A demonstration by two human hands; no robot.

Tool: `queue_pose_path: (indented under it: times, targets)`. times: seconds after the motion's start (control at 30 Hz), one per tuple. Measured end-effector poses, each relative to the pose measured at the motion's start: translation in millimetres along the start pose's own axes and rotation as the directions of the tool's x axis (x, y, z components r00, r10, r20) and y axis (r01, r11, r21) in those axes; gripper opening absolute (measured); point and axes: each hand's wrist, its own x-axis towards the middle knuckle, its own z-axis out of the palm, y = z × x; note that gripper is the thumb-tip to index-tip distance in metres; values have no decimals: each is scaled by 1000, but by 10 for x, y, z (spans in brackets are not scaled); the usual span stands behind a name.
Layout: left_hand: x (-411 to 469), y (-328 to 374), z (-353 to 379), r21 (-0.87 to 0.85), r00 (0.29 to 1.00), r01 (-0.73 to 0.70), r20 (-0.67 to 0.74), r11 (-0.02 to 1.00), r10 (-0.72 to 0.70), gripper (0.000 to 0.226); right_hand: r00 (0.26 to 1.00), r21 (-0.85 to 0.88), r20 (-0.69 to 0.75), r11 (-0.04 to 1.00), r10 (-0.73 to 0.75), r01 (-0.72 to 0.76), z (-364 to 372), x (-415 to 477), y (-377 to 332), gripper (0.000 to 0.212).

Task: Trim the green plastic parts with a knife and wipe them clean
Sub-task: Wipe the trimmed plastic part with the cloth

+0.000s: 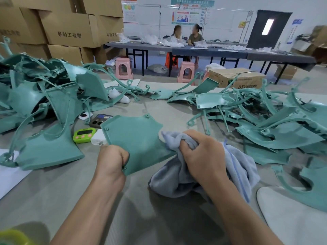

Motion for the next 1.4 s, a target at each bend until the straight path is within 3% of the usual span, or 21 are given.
queue_pose_path:
  times: [0.07, 0.23, 0.43, 0.5, 0.6, 0.67, 0.73, 0.8, 0.87, 0.93, 1.0, 1.07, 1.13, 1.2, 1.27, 1.3, 1.33, 1.4]
  targets:
    - [-15, 22, -16, 1, 999, 34, 3, 999, -34, 74, 999, -17, 0, 999, 33, -33, -28, 78, 79, 8]
    - [25, 23, -63, -29, 999, 49, 26, 998, -48, 76, 991, -108, 65, 988, 120, -113, -126, 273, 332, 8]
    - [133, 34, -164, -103, 995, 70, 81, 992, -61, 59, 965, -270, -103, 927, 241, -260, -151, 404, 603, 15]
    - [157, 41, -192, -130, 992, 72, 111, 989, -57, 65, 936, -296, -167, 889, 311, -348, -170, 419, 689, 13]
    - [158, 46, -193, -169, 993, 73, 101, 983, -57, 68, 881, -246, -286, 860, 377, -448, -235, 404, 735, 3]
    - [147, 58, -166, -196, 995, 73, 81, 978, -58, 73, 840, -160, -414, 881, 350, -446, -298, 394, 732, 14]
    - [125, 63, -148, -231, 997, 54, 68, 971, -39, 75, 750, -7, -544, 892, 376, -452, -427, 420, 725, 18]
    - [112, 68, -140, -246, 999, 29, 46, 969, -18, 71, 684, 70, -574, 859, 451, -507, -578, 446, 760, 26]
    - [110, 58, -135, -234, 999, 28, 35, 972, -20, 70, 767, -134, -519, 849, 379, -511, -679, 405, 705, 51]
    - [113, 22, -119, -210, 999, 29, 30, 977, -23, 65, 888, -314, -415, 885, 197, -343, -658, 309, 516, 73]
    - [124, -30, -108, -152, 999, 26, -17, 988, -29, 57, 936, -237, -352, 969, -20, -69, -534, 170, 230, 72]
    - [119, -56, -83, -85, 997, -35, -70, 996, 29, 69, 953, -90, -207, 974, -223, 208, -322, 13, -22, 62]
    - [122, -97, -62, -74, 986, -149, -86, 986, 143, 64, 944, 18, -4, 944, -329, 329, -114, -141, -200, 59]
    - [58, -136, -17, -59, 957, -286, -55, 956, 283, 40, 959, 65, 123, 966, -257, 251, 31, -249, -263, 60]
    - [10, -150, 3, 38, 898, -440, 0, 897, 441, 45, 994, 184, 96, 982, -58, 39, 66, -313, -266, 49]
    - [3, -163, -8, 106, 851, -525, 64, 844, 522, 47, 995, 337, 74, 937, 71, -92, 60, -309, -274, 36]
    - [1, -187, -19, 186, 786, -618, 169, 764, 595, 44, 976, 538, 95, 815, 196, -216, 49, -276, -266, 23]
    - [0, -191, -51, 386, 583, -810, 444, 442, 680, 30, 882, 803, 328, 392, 339, -449, 51, -163, -226, 21]
